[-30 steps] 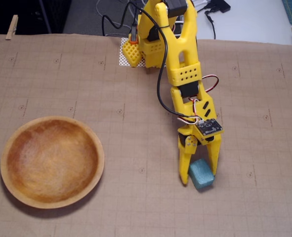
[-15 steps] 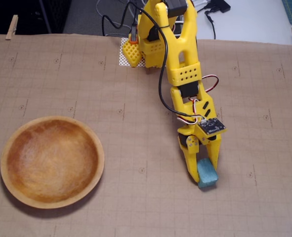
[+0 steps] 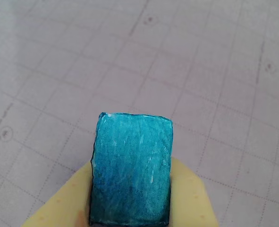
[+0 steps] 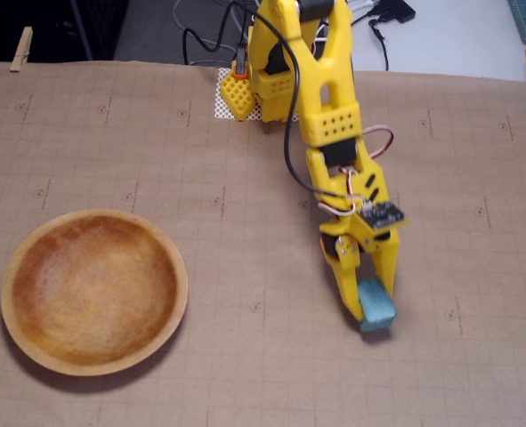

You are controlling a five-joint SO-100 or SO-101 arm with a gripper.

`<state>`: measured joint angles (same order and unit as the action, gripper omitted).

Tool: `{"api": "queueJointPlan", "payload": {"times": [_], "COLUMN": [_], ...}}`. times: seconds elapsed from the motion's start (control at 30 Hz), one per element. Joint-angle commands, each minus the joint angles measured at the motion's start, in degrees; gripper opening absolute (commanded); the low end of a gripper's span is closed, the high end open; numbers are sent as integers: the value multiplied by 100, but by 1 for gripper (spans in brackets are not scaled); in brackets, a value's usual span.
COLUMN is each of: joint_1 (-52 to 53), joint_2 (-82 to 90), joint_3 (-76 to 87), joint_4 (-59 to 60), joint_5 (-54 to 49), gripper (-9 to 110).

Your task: Grasp a blue block and put it in the bowl.

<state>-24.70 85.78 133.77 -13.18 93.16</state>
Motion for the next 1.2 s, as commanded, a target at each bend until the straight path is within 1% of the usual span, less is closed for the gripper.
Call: {"api": "queueJointPlan", "payload": {"times": [0.0, 0.33, 0.47, 0.57, 0.8, 0.97, 1.17], "joint_1": [-35, 0, 53, 167, 562, 1213, 1907], "joint_2": [1380, 3393, 4518, 5440, 6882, 7365, 7365], "joint_3": [246, 1301, 1564, 1564, 1547, 1547, 1538], "joint_4": [-62, 18, 844, 1846, 3410, 4034, 4113], "joint_5": [-62, -70, -62, -44, -44, 0, 9], "gripper": [-3, -3, -3, -3, -3, -3, -3]}}
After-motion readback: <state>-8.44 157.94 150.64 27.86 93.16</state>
